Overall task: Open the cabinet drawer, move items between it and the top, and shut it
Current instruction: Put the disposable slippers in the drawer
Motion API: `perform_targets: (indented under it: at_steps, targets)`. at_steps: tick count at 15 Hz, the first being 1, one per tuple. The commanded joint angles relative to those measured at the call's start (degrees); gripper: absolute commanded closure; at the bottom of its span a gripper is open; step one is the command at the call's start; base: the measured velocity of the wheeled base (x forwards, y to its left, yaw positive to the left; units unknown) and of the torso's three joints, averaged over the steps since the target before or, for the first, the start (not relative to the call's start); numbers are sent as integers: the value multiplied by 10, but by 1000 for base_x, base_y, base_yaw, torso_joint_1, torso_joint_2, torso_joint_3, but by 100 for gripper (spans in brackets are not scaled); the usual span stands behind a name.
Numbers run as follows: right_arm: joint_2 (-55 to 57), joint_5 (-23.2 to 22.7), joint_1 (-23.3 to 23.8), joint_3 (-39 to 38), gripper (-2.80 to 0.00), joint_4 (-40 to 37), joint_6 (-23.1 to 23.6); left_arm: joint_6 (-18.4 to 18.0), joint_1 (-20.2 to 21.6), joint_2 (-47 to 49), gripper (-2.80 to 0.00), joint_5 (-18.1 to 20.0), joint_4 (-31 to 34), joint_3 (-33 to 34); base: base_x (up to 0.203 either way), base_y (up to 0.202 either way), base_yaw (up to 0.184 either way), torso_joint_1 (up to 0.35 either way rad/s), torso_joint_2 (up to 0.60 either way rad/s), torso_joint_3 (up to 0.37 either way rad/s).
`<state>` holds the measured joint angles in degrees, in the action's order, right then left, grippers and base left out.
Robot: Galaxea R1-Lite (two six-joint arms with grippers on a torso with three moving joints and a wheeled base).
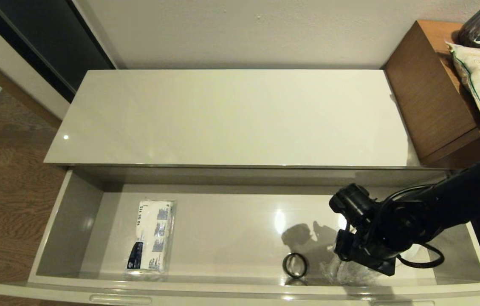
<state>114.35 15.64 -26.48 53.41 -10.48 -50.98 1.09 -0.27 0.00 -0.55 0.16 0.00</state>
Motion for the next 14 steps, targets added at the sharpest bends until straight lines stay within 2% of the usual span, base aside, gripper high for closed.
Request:
perform_targets:
  at_steps: [1,5,8,11,14]
  targets:
    - [-47,9,0,3,-280,-3,0,1,-1,0,0,-1,0,0,0,0,0,0,0,0]
    - [-81,60,-1,-3,-280,-3,0,1,-1,0,0,-1,0,1,0,0,0,0,0,0]
    - [-135,71,-1,-2,-280,-15,5,1,-1,0,0,-1,0,0,0,0,0,0,0,0]
    - [-216,80,-4,16,-280,-73,17,1,-1,0,0,-1,0,0,0,0,0,0,0,0]
    - [-310,83,-38,30,-280,-177,15,1,-1,0,0,-1,0,1,0,0,0,0,0,0]
